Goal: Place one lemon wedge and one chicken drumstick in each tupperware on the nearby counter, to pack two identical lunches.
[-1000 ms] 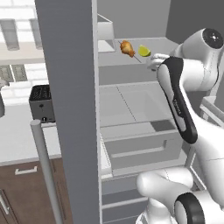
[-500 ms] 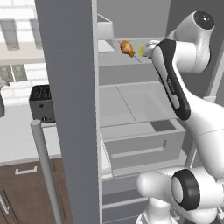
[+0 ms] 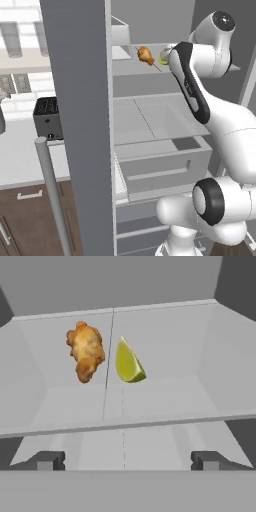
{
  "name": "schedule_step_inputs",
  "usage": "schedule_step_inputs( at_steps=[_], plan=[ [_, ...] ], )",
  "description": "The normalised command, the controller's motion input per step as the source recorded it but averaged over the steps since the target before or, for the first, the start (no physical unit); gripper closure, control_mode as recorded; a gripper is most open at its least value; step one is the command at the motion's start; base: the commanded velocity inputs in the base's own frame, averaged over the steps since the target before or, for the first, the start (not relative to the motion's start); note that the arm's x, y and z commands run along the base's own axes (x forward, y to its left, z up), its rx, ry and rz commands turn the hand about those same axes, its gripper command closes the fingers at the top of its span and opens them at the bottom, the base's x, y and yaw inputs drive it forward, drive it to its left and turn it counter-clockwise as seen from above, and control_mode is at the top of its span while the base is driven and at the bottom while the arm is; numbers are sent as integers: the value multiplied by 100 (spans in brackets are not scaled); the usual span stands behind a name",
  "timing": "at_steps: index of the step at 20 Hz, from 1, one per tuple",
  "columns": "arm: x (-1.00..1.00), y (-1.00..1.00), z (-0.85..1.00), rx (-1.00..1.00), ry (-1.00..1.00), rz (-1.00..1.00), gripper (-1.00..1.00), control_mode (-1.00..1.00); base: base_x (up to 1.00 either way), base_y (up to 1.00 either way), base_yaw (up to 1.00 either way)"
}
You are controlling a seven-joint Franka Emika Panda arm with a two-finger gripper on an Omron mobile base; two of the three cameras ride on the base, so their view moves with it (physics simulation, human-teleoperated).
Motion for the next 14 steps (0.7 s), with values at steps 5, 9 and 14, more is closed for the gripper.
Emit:
schedule_step_inputs(
  at_steps=[5,9,14],
  plan=[
    [57,-16,-31,-3,0,5,-100,-100,0,0,0],
    [82,0,-23,-5,1,12,-100,-100,0,0,0],
    [72,0,-1,-3,2,14,-100,-100,0,0,0]
  ],
)
